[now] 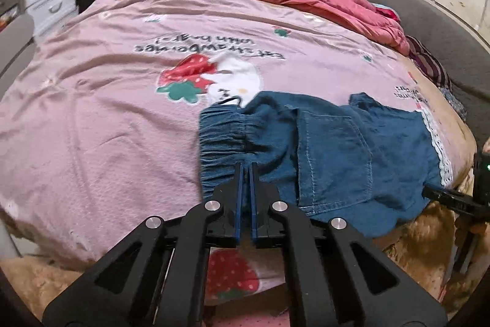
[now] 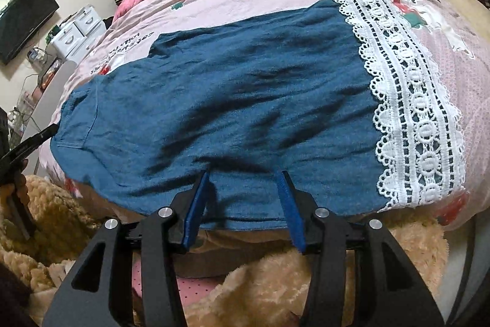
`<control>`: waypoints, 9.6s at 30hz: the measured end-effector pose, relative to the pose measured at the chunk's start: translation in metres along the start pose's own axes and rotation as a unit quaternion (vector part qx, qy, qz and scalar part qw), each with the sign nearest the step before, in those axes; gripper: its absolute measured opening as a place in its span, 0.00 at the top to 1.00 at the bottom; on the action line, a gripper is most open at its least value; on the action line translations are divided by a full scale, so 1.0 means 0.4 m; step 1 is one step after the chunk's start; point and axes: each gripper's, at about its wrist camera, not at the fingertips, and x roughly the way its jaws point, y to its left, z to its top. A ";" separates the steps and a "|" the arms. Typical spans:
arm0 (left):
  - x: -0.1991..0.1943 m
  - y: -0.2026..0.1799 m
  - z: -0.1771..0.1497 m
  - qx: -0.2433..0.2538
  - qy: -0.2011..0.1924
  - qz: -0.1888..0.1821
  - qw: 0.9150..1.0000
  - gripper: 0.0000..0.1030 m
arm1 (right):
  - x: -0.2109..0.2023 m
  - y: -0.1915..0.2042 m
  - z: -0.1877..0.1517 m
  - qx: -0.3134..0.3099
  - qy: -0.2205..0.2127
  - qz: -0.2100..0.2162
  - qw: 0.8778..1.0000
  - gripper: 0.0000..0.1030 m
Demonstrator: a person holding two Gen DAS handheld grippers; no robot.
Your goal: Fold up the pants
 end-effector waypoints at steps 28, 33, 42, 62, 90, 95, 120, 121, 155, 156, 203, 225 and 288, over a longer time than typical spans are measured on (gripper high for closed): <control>0.112 -0.146 -0.071 0.105 0.103 -0.053 0.988 0.74 | 0.004 -0.009 -0.005 -0.004 0.016 -0.023 1.000 0.46; 0.043 -0.169 -0.029 0.122 0.084 -0.074 0.986 0.65 | -0.054 0.044 0.051 -0.049 -0.013 -0.017 0.999 0.46; 0.085 -0.251 0.061 0.197 0.048 -0.099 0.974 0.56 | 0.000 0.218 0.285 -0.171 -0.038 0.036 0.984 0.46; 0.170 -0.206 -0.002 0.178 0.086 -0.120 0.973 0.56 | 0.341 0.326 0.431 -0.303 0.108 0.064 0.945 0.86; 0.085 -0.209 0.035 0.178 0.012 -0.144 0.973 0.52 | -0.001 -0.022 0.452 -0.043 -0.115 -0.006 0.992 0.51; 0.074 -0.231 0.110 0.169 -0.017 -0.148 0.974 0.52 | -0.083 -0.199 0.367 0.014 -0.105 -0.071 0.992 0.50; 0.388 -0.441 0.145 0.189 0.088 -0.171 0.963 0.52 | 0.031 -0.237 0.403 -0.015 -0.078 -0.034 0.996 0.83; 0.387 -0.441 0.143 0.191 0.086 -0.170 0.963 0.52 | 0.049 -0.236 0.407 -0.020 -0.072 -0.046 0.996 0.83; 0.036 -0.168 -0.014 0.102 -0.008 -0.039 0.994 0.35 | -0.115 -0.265 -0.003 0.137 -0.063 -0.059 0.987 0.37; 0.027 -0.153 -0.013 0.091 -0.010 -0.042 0.995 0.35 | -0.106 -0.266 -0.001 0.139 -0.060 -0.051 0.987 0.44; -0.025 -0.322 0.103 0.159 -0.048 -0.069 0.984 0.13 | -0.268 -0.224 -0.062 0.149 -0.153 -0.091 0.973 0.28; 0.451 -0.907 0.260 0.305 0.120 -0.223 0.918 0.19 | -0.162 -0.215 -0.043 0.158 -0.127 -0.057 0.978 0.28; 0.424 -0.415 0.332 0.118 0.121 -0.332 0.928 0.82 | -0.026 0.310 0.109 -0.112 -0.086 0.041 0.989 0.80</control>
